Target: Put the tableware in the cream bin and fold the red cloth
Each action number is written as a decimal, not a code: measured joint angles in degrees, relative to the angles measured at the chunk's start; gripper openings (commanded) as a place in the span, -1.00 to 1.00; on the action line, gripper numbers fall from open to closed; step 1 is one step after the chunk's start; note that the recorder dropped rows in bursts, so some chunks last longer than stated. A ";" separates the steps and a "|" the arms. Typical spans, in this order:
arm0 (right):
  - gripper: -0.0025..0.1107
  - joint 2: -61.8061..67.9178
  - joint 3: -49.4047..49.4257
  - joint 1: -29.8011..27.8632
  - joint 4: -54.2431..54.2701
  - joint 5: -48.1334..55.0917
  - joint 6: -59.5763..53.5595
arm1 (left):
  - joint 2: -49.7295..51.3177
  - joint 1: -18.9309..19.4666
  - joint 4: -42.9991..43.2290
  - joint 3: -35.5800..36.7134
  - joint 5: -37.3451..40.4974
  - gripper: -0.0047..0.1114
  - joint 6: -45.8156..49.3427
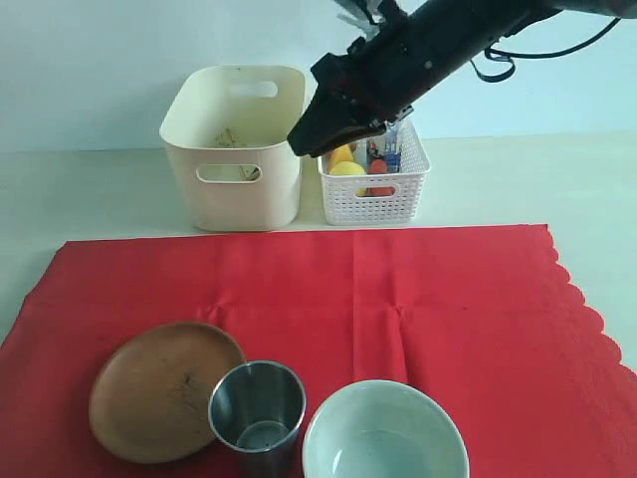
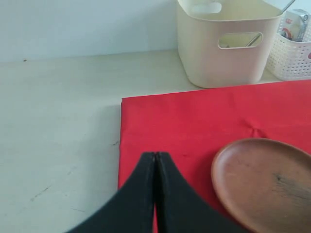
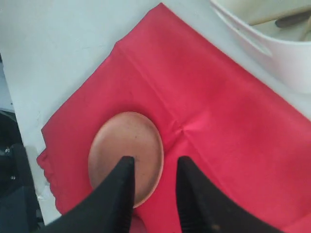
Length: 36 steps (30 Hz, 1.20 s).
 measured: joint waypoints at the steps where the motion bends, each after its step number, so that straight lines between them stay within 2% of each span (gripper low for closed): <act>1: -0.44 0.00 0.29 0.68 0.00 0.00 0.00 | 0.00 0.00 0.00 0.00 0.00 -0.92 0.00; 8: -0.44 0.00 0.61 4.14 0.00 0.26 -1.87 | 0.00 0.00 0.00 0.00 0.00 -0.92 0.00; 22: -0.44 3.16 0.75 4.69 1.76 0.34 -1.39 | 0.00 0.00 0.00 0.00 0.00 -0.92 0.00; 26: -0.45 1.78 -0.71 4.69 -1.76 0.23 -0.49 | 0.00 0.00 0.00 0.00 0.00 -0.92 0.00; 30: -0.63 -1.60 -2.02 4.69 -8.59 0.12 3.69 | 0.00 0.00 0.00 0.00 0.00 -0.92 0.00; 33: -0.93 -4.72 -1.99 4.69 -13.54 0.12 7.48 | 0.00 0.00 0.00 0.00 0.00 -0.92 0.00; 36: -0.96 -8.28 -1.57 4.69 -16.56 0.12 10.16 | 0.00 0.00 0.00 0.00 0.00 -0.92 0.00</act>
